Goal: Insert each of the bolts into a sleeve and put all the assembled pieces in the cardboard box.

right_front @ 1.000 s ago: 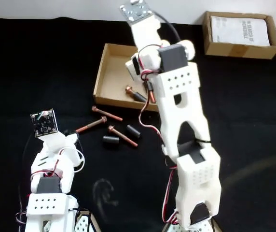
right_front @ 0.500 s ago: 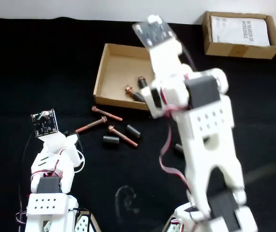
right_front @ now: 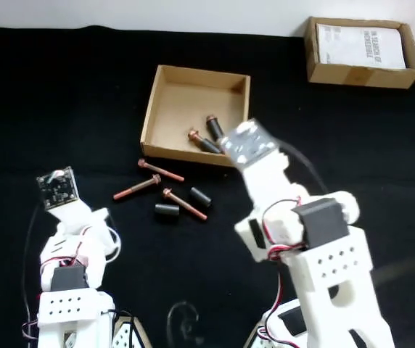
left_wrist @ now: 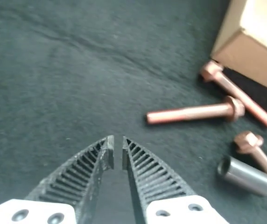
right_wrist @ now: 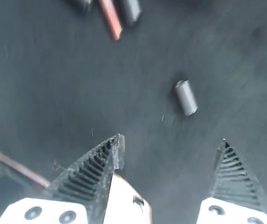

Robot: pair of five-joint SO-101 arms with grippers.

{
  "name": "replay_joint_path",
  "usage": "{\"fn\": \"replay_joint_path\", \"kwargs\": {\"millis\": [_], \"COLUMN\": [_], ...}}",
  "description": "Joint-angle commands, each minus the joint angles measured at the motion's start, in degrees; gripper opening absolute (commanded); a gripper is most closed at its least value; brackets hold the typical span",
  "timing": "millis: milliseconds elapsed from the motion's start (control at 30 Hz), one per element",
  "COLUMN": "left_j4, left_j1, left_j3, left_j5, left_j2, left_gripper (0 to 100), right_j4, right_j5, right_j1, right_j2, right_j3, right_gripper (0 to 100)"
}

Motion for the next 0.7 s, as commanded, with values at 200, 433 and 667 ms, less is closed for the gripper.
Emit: {"fn": "replay_joint_path", "kwargs": {"millis": [200,433,667], "left_j4": [-1.3,-1.3,-1.3], "left_j1": [-2.3,-2.3,-2.2], "left_j3": [1.5,1.5,1.5], "left_j5": [-0.2,-0.3,-0.4], "left_j2": [-0.7,-0.7,-0.7], "left_gripper": [6,6,6], "right_j4": [-10.9,-15.3,-25.9], "right_j5": [14.2,22.6,32.7], "right_j1": [0.0,2.4,11.8], "right_j2": [-1.5,-1.5,-1.3], "right_j3": [14.7,18.5,23.4], "right_gripper": [28.6,28.6,28.6]}}
